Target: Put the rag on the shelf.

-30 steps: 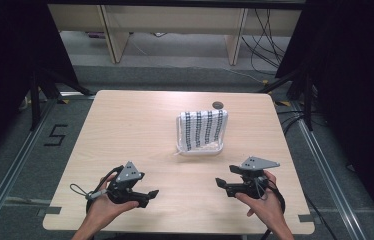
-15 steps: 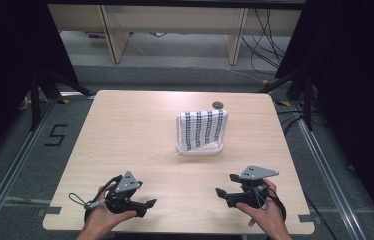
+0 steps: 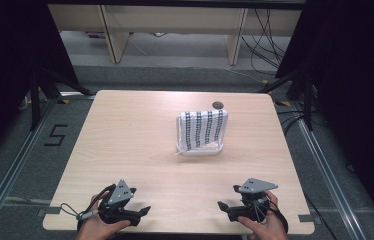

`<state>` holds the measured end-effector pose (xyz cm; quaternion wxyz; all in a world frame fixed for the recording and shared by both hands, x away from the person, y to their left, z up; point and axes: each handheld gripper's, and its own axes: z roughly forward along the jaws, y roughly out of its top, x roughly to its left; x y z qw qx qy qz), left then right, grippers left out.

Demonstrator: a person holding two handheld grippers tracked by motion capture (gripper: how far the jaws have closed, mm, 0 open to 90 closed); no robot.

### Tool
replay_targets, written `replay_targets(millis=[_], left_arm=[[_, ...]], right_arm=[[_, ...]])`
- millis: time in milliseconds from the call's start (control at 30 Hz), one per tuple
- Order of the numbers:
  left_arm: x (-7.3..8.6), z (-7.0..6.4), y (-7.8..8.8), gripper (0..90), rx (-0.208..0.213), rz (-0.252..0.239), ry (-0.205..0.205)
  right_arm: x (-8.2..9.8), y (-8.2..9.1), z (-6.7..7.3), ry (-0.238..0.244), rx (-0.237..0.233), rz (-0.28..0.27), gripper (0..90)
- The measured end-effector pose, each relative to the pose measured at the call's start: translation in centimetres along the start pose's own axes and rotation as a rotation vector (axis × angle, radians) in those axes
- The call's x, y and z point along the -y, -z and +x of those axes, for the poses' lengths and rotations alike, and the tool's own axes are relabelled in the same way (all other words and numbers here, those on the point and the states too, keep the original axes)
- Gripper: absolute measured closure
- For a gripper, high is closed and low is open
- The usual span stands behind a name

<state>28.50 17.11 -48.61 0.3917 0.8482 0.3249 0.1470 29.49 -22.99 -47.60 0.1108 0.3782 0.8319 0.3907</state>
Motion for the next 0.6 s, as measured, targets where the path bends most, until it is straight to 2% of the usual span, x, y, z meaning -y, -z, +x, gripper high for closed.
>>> replay_targets(millis=[33,67,133,167,200,233,300,433,467,500,533,600], left_arm=[[0.15,-0.06,0.02,23.1,0.001,-0.001,0.004],[0.27,0.02,0.12,23.1,-0.003,0.01,-0.013],[0.38,-0.06,0.16,23.1,-0.004,0.011,-0.011],[0.54,-0.28,0.11,23.1,0.003,-0.007,0.011],[0.54,-0.28,0.11,23.0,0.003,-0.007,0.011],[0.54,0.0,0.18,22.9,-0.011,0.001,-0.011],[0.6,0.05,0.15,22.8,-0.014,-0.003,0.002],[0.72,0.17,-0.06,22.0,-0.01,0.007,-0.008],[0.74,0.12,-0.06,22.0,-0.013,0.014,-0.004],[0.78,-0.04,-0.21,21.9,-0.003,0.001,0.015],[0.75,0.2,-0.03,21.8,-0.001,0.031,-0.02],[0.8,0.34,-0.2,21.4,-0.011,0.023,-0.02]], right_arm=[[0.17,0.0,0.02,0.003,-0.003,-0.01,20.4],[0.3,0.09,0.01,0.007,-0.002,-0.011,20.1],[0.59,0.23,0.17,-0.006,0.01,-0.013,19.7],[0.69,0.22,0.11,0.005,0.008,-0.018,19.7],[0.69,0.22,0.11,0.005,0.008,-0.018,19.7],[0.84,0.2,0.07,0.013,0.006,-0.016,19.7],[0.89,0.19,0.01,-0.002,0.015,-0.009,19.7],[0.95,0.04,-0.19,0.01,0.004,-0.015,19.6],[0.96,-0.01,-0.25,0.012,0.002,-0.014,19.6],[0.97,0.02,-0.28,0.013,0.013,-0.013,19.6],[1.01,-0.07,-0.33,0.006,0.001,-0.012,19.5],[1.09,0.0,-0.36,-0.006,0.021,-0.002,19.1]])
